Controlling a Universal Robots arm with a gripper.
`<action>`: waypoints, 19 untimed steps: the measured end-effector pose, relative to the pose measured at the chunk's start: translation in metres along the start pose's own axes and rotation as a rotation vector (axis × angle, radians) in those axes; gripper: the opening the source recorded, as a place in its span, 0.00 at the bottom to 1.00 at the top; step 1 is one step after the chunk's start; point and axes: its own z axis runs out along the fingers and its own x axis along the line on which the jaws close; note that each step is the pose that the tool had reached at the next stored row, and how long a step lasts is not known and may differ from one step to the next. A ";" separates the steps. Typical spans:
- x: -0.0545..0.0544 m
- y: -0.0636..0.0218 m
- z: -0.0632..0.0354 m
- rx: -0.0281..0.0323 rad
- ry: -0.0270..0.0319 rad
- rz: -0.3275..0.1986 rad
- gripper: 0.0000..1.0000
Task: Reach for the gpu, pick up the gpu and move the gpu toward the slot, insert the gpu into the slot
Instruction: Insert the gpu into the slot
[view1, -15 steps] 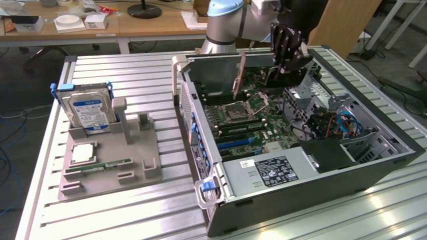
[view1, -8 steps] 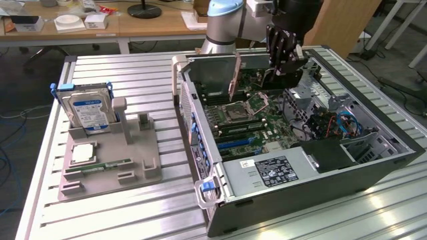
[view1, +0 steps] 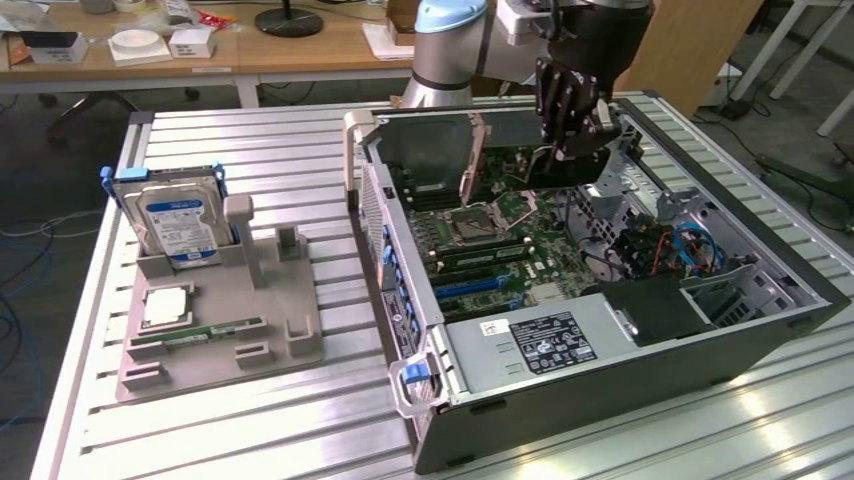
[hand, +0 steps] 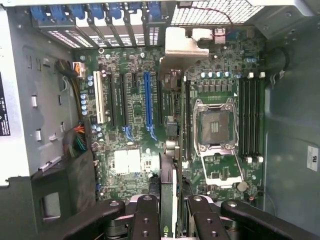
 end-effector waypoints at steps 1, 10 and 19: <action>0.000 0.0012 0.0012 -0.0002 0.0001 -0.003 0.26; 0.002 0.0083 0.0159 -0.0032 -0.0076 -0.073 0.26; 0.009 0.0186 0.0259 -0.0033 -0.0088 -0.076 0.26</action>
